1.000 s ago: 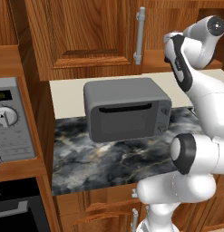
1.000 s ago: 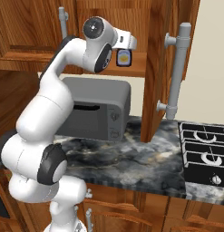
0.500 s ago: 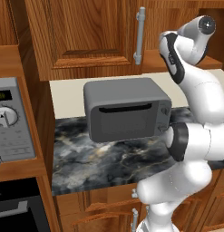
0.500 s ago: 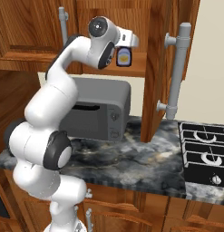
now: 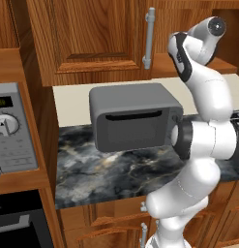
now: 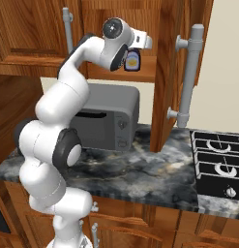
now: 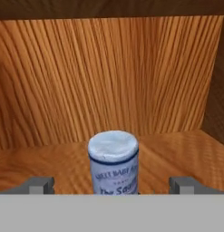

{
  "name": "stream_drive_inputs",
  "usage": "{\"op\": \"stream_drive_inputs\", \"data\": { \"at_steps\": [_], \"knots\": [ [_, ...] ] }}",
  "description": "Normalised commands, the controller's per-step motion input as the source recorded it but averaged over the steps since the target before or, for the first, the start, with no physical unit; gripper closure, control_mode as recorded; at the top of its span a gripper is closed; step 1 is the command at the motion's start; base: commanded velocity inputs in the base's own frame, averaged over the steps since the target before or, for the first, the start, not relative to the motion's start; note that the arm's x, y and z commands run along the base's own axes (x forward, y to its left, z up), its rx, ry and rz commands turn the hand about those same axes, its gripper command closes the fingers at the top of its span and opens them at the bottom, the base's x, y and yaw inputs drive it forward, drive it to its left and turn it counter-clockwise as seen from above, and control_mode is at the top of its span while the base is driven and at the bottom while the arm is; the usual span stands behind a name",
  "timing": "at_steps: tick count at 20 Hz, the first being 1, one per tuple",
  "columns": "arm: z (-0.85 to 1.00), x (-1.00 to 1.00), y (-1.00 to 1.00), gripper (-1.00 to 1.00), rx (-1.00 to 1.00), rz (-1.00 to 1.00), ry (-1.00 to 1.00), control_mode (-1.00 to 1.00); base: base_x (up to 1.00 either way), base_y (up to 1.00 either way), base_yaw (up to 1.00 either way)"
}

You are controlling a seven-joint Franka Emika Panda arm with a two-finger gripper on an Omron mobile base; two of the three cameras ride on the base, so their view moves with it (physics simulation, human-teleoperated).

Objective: The dining table condiment station is running low on condiment bottle. Refill the condiment station by opening the cabinet and taking the condiment bottle from the cabinet and placing it on the dining table.

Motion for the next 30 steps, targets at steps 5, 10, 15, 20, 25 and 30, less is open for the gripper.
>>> {"op": "stream_drive_inputs", "data": {
  "at_steps": [5, 10, 15, 20, 25, 30],
  "knots": [
    [-0.03, 0.30, -0.10, -1.00, 0.00, 0.01, 0.00, -1.00, 0.00, 0.00, 0.00],
    [-0.11, 0.26, -0.09, -1.00, 0.00, 0.01, 0.00, -1.00, 0.00, 0.00, 0.00],
    [-0.14, 0.18, -0.07, 1.00, 0.00, 0.02, 0.00, -1.00, 0.00, 0.00, 0.00],
    [-0.02, 0.03, -0.01, 1.00, 0.00, 0.01, 0.00, -1.00, 0.00, 0.00, 0.00],
    [-0.01, -0.19, 0.00, 1.00, 0.00, 0.00, 0.00, -1.00, 0.00, 0.00, 0.00],
    [-0.01, -0.92, 0.00, 1.00, 0.00, 0.00, -0.05, -1.00, 0.00, 0.00, 0.00]
  ]
}}
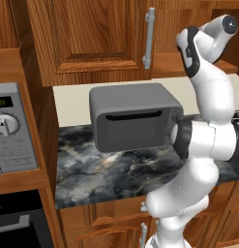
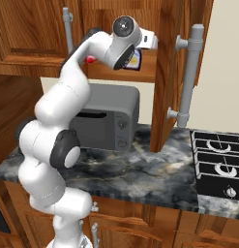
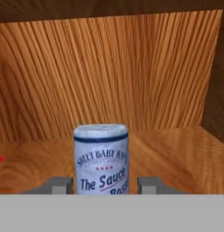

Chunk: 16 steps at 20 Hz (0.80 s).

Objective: The dining table condiment station is running low on condiment bottle. Refill the condiment station by opening the cabinet and taking the condiment bottle from the cabinet and placing it on the dining table.

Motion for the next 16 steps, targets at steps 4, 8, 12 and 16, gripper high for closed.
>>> {"op": "stream_drive_inputs", "data": {
  "at_steps": [4, 8, 12, 16],
  "knots": [
    [0.00, -1.00, 0.10, 1.00, -0.06, 0.00, -0.08, -1.00, 0.00, 0.00, 0.00],
    [0.00, -1.00, 0.38, 1.00, -0.08, 0.01, -0.02, -1.00, 0.00, 0.00, 0.00],
    [-0.01, -1.00, 0.63, 1.00, -0.04, 0.06, -0.10, -1.00, 0.00, 0.00, 0.00],
    [0.00, -1.00, 0.61, 1.00, -0.01, 0.10, -0.11, -1.00, 0.00, 0.00, 0.00]
  ]
}}
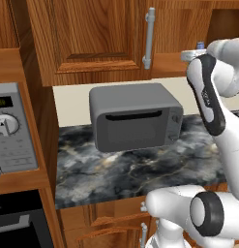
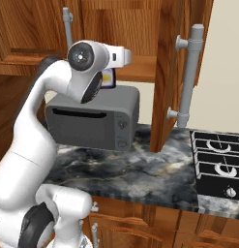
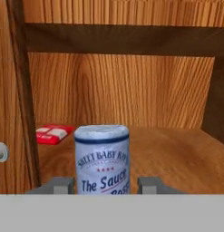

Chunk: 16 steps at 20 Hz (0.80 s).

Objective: The dining table condiment station is running low on condiment bottle. Refill the condiment station by opening the cabinet and taking the condiment bottle from the cabinet and placing it on the dining table.

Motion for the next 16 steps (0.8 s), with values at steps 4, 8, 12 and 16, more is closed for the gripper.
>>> {"op": "stream_drive_inputs", "data": {
  "at_steps": [4, 8, 12, 16],
  "knots": [
    [0.00, -1.00, 0.54, 1.00, 0.00, 0.09, -0.05, -1.00, 0.00, 0.00, 0.00],
    [0.00, -1.00, 0.33, 1.00, 0.00, 0.11, 0.00, -1.00, 0.00, 0.00, 0.00],
    [-0.03, -1.00, 0.19, 1.00, 0.00, 0.10, 0.00, -1.00, 0.00, 0.00, 0.00],
    [-0.04, -0.76, 0.06, 1.00, -0.04, 0.02, 0.03, -1.00, 0.00, 0.00, 0.00]
  ]
}}
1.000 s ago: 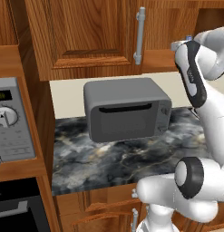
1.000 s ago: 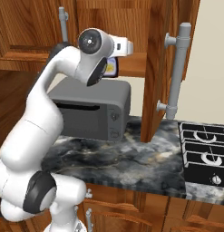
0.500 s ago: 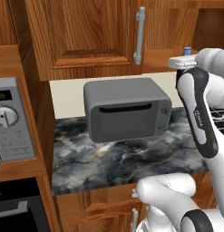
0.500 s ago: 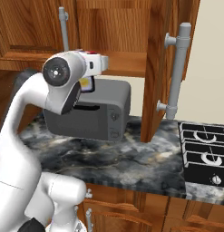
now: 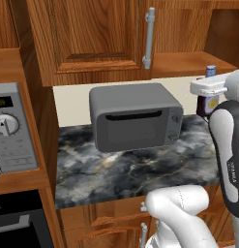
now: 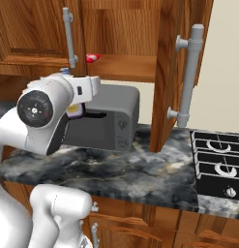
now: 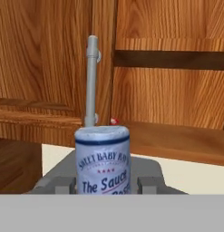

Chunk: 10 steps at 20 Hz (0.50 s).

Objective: The dining table condiment station is running low on condiment bottle. Refill the condiment station by opening the cabinet and taking the condiment bottle from the cabinet and placing it on the dining table.

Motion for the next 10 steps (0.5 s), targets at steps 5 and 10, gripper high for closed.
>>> {"op": "stream_drive_inputs", "data": {
  "at_steps": [5, 10],
  "knots": [
    [-0.05, -0.39, 0.24, 1.00, -0.08, 0.00, 0.07, -1.00, 0.00, 0.00, 0.00],
    [-0.03, -0.05, 0.33, 1.00, -0.08, 0.00, 0.11, -1.00, 0.00, 0.00, 0.00]
  ]
}}
